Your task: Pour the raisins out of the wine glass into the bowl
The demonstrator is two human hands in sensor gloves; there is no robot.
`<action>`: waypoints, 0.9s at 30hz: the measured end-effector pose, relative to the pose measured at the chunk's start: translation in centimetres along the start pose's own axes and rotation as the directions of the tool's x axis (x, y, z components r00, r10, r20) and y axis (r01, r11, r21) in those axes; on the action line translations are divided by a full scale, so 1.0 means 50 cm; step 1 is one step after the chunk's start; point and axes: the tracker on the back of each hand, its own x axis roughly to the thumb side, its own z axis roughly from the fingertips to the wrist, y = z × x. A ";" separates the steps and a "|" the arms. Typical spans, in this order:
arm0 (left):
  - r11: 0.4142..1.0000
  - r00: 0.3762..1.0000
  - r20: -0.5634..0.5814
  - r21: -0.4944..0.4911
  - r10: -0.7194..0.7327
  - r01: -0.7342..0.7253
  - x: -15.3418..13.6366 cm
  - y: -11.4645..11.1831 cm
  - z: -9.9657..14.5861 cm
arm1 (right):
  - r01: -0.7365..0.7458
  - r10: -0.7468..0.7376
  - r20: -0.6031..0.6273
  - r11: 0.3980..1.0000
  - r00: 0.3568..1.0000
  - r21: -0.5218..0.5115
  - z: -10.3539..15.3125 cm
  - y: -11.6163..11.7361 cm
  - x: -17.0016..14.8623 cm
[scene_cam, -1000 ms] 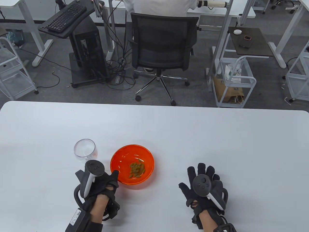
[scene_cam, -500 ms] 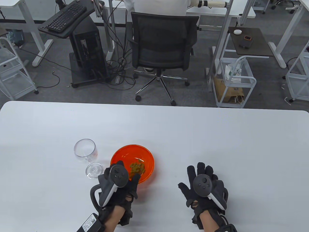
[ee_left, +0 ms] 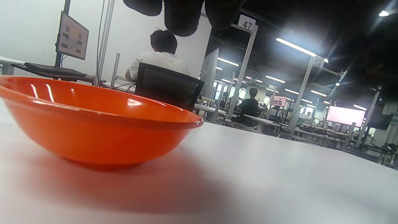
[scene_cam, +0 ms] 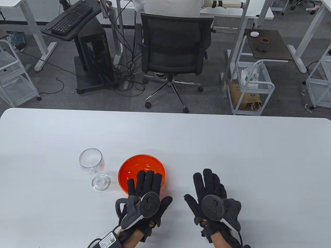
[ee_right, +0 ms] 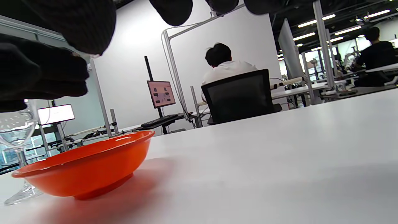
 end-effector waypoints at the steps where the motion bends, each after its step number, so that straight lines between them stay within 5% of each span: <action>1: 1.000 1.000 -0.001 0.003 -0.005 0.005 0.001 -0.001 0.001 | -0.011 0.011 0.008 1.000 1.000 -0.004 0.003 -0.001 0.005; 27: 0.998 0.997 -0.065 -0.052 0.032 -0.035 -0.010 -0.014 -0.001 | 0.043 -0.035 -0.053 0.989 0.998 0.140 0.008 0.032 0.003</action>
